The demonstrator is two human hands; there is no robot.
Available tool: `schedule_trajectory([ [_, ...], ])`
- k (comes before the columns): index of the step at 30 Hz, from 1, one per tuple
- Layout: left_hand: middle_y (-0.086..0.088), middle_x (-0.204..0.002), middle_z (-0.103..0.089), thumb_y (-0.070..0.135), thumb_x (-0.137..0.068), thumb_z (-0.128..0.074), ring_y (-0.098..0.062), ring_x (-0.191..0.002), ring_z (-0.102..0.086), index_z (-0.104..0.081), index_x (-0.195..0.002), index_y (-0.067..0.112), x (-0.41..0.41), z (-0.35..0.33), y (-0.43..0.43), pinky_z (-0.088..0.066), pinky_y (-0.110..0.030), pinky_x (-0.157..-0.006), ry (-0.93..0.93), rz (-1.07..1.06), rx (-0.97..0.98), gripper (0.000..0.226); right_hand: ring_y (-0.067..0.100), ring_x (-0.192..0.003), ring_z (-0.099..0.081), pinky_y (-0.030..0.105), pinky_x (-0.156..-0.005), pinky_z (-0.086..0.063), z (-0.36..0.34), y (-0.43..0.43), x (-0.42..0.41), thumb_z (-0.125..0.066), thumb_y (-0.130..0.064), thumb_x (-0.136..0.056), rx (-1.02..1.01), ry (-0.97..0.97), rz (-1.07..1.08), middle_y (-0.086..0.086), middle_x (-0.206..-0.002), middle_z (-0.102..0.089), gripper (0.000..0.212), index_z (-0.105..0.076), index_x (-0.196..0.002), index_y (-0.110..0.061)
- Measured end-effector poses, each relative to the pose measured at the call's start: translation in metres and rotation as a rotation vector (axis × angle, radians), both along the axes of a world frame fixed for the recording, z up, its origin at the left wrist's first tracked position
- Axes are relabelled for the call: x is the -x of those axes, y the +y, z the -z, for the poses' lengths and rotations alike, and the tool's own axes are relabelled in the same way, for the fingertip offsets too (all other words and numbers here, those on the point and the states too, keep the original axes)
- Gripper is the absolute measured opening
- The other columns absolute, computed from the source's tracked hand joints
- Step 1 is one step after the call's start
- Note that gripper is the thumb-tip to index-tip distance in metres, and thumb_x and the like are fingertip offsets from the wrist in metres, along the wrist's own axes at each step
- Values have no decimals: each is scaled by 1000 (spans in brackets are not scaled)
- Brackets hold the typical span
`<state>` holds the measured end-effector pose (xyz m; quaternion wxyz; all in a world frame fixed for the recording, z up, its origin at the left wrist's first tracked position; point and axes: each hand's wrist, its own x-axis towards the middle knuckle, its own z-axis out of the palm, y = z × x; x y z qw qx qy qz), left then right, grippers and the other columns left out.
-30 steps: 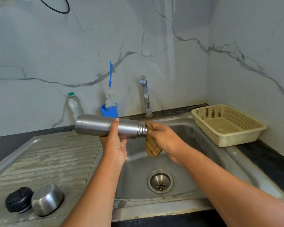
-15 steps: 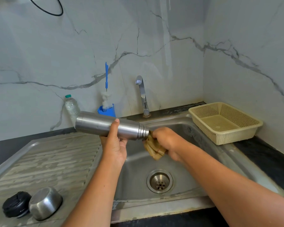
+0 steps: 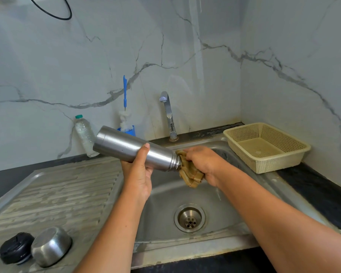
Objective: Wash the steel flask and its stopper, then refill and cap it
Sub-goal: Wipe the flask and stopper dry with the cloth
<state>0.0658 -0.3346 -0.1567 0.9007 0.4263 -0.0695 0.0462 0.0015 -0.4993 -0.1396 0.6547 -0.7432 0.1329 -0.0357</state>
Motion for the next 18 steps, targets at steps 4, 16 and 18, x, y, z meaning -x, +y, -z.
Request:
schedule_trajectory([
  [4,-9,-138,-66,19,-80,-81,-25,-122,-68,-51,-142,24,-2,-2,2,-60,-46,-96,44,58,87,70,38,-102,-73,52,-96,-58,8,0,-1,-48,-13,-101,-101,55,-73,20,-102,-77,28,-73,-111,-7],
  [16,0,-130,-69,4,-88,-79,-16,-115,-71,-56,-130,25,-7,-1,10,-60,-44,-97,34,-103,30,53,24,-75,-71,38,-69,-58,2,-17,-7,-38,-18,-104,-659,9,55,18,-102,-75,40,-65,-126,2],
  [18,1,-128,-70,7,-87,-80,-14,-113,-72,-58,-127,28,-6,-1,10,-59,-46,-99,43,-85,31,50,27,-83,-72,42,-78,-59,0,-18,-7,-41,-18,-107,-685,-50,132,20,-111,-74,35,-68,-120,-1],
])
